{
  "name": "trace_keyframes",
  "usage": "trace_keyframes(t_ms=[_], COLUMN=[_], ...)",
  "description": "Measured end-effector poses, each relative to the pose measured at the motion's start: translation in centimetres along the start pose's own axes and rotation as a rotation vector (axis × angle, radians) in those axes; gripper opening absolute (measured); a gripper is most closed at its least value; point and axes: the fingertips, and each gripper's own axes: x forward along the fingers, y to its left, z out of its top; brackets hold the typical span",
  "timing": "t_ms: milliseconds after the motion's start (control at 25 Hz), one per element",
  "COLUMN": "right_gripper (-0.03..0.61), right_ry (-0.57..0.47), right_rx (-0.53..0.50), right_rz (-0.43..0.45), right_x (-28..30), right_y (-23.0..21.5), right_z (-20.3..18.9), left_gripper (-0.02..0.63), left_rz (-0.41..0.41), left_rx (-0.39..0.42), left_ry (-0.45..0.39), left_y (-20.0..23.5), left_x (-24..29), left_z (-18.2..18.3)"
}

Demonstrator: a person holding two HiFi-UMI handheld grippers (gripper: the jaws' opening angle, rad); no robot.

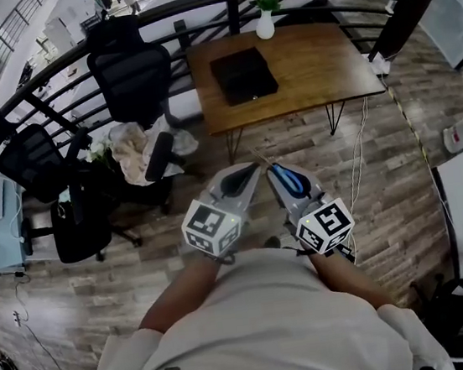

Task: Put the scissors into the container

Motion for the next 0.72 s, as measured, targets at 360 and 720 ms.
trace_keyframes(t_ms=[360, 720], right_gripper=[0.049, 0.049], right_ry=[0.007, 0.0], right_rx=[0.04, 0.057], right_rz=[0.01, -0.019], right_x=[-1.8, -2.2], right_y=[-5.6, -8.9], right_z=[-0.7, -0.5], left_gripper=[0.003, 0.003], left_rz=[0.033, 0.004], left_rx=[-0.015, -0.013], left_ry=[0.026, 0.056], left_y=[-0.6, -0.5], left_x=[5.0, 8.7], left_z=[-1.7, -1.8])
